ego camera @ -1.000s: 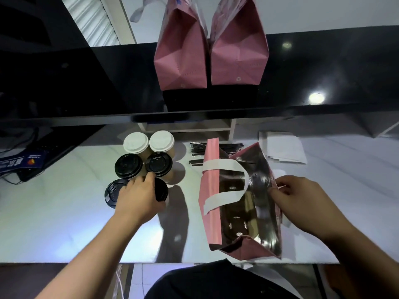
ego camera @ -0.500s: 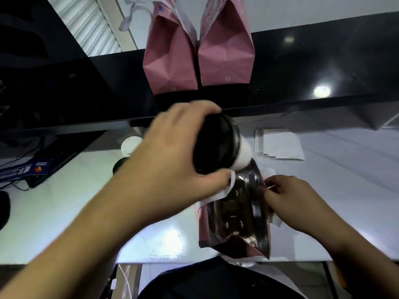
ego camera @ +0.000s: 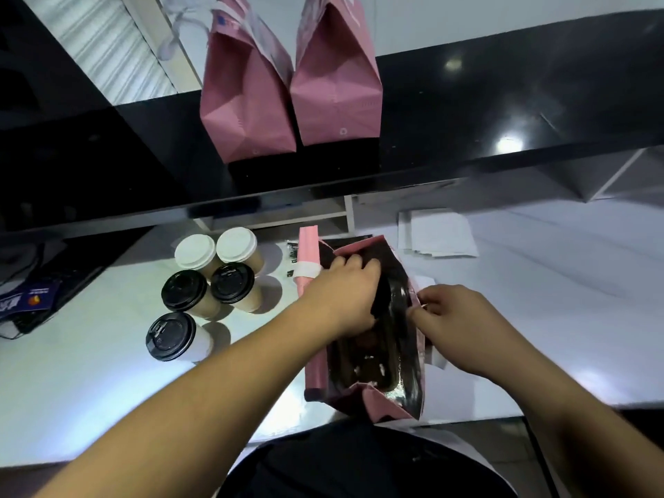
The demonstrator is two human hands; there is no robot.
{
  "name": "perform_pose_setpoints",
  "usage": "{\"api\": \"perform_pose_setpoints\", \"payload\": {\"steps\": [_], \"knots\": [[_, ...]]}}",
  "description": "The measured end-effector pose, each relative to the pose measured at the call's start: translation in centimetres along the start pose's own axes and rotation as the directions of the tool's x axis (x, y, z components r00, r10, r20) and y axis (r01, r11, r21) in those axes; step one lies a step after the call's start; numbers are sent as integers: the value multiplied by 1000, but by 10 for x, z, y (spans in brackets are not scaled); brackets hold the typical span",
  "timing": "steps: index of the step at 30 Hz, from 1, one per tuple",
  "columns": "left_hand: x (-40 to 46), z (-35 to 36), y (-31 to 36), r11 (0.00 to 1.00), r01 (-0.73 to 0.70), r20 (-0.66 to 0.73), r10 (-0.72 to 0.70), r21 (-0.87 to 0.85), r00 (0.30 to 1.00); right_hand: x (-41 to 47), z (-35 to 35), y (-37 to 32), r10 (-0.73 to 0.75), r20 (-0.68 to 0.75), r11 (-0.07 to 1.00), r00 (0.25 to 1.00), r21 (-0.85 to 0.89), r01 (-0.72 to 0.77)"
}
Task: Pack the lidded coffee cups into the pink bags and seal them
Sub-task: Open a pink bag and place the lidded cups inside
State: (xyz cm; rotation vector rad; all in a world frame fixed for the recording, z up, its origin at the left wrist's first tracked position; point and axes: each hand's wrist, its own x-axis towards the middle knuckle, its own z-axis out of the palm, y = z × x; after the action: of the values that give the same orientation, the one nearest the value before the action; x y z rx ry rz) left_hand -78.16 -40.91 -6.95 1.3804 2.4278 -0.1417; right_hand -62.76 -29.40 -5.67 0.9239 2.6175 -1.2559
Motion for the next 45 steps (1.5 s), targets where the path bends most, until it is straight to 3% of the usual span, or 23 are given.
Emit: {"api": "perform_pose_setpoints", "payload": {"steps": [12,20,22,25,27,29,33,37,41,45], "knots": [[23,44,-4,1000,9,159,-9,4,987,-2,3,3,-21,-42,999,999,-28,20],[15,23,4,997,-59,187,50,47,981,-1,11,1,-35,-112,999,993,-29,32],[3,7,11,988,-139,91,134,60,987,-1,13,0,-31,-117,1000,993,1,31],[-24,-17,6,954,-295,-253,274,-47,928,-3,14,-1,-36,-110,999,993,33,40],[-46,-29,-13,938,-305,-468,198,-164,861,-2,15,-2,-49,-105,998,993,23,51],[-66,-31,-47,950,-181,-527,21,-255,850,0,17,-3,-58,-93,998,994,-6,58],[-100,2,-135,910,240,-348,-358,-338,866,2,19,-5,-61,-86,998,994,-20,60],[-132,53,-200,739,586,-145,-654,-332,743,3,19,-9,-65,-102,996,993,-68,58],[-145,85,-229,610,708,-36,-766,-356,642,2,19,-11,-53,-98,997,994,-68,46],[-140,95,-229,608,714,-4,-762,-346,647,2,19,-16,-30,-100,997,995,-69,23]]}}
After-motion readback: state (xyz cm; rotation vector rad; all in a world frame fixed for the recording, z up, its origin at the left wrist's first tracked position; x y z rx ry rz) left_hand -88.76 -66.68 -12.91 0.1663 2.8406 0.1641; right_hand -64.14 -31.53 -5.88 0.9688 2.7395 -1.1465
